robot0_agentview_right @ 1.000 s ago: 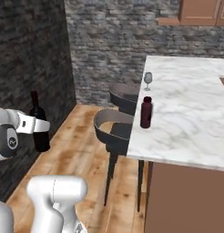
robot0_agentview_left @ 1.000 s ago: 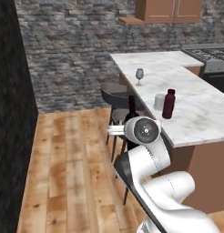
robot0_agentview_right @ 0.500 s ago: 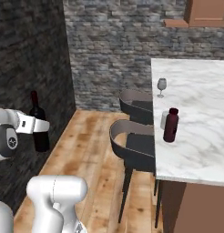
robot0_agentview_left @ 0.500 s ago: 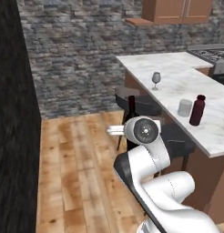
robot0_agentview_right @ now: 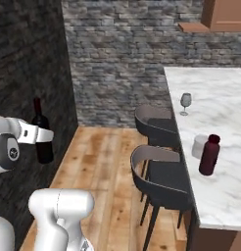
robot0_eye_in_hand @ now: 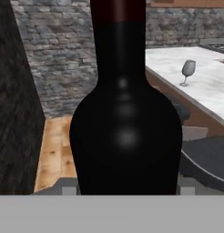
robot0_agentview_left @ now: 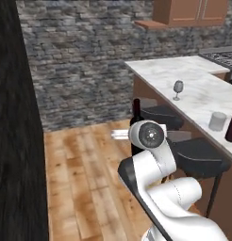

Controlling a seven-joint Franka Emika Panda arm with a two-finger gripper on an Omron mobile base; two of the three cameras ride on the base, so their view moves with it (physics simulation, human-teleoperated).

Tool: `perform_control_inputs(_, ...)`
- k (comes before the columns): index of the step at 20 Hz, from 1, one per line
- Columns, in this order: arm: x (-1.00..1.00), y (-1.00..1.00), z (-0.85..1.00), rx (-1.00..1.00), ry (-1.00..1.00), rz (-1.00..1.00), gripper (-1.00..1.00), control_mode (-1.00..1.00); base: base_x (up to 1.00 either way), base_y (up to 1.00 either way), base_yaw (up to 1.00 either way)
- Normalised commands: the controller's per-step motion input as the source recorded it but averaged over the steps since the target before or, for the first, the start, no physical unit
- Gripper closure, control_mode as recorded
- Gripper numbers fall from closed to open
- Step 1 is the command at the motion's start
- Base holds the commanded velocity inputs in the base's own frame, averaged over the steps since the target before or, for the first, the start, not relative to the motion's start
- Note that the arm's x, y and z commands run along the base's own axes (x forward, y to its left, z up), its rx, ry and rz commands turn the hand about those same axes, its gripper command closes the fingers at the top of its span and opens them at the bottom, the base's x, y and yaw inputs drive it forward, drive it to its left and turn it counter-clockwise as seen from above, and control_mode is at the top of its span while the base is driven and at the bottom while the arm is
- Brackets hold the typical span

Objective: There is a wine glass and glass cup on the dining counter. Place the wine bottle next to the wine glass and the juice bottle next to the glass cup.

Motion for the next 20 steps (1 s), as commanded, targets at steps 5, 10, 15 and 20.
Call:
perform_control_inputs(5, 0.0, 0.0, 0.0, 0.0, 0.0, 0.0, 1.0, 1.0, 0.72, 0.51, -0.04)
perform_control_inputs(10, 0.0, 0.0, 0.0, 0.0, 0.0, 0.0, 1.0, 1.0, 0.77, 0.36, -0.13)
perform_control_inputs(15, 0.0, 0.0, 0.0, 0.0, 0.0, 0.0, 1.0, 1.0, 0.7, 0.32, -0.22)
perform_control_inputs(20, 0.0, 0.0, 0.0, 0.0, 0.0, 0.0, 1.0, 1.0, 0.61, 0.34, -0.31)
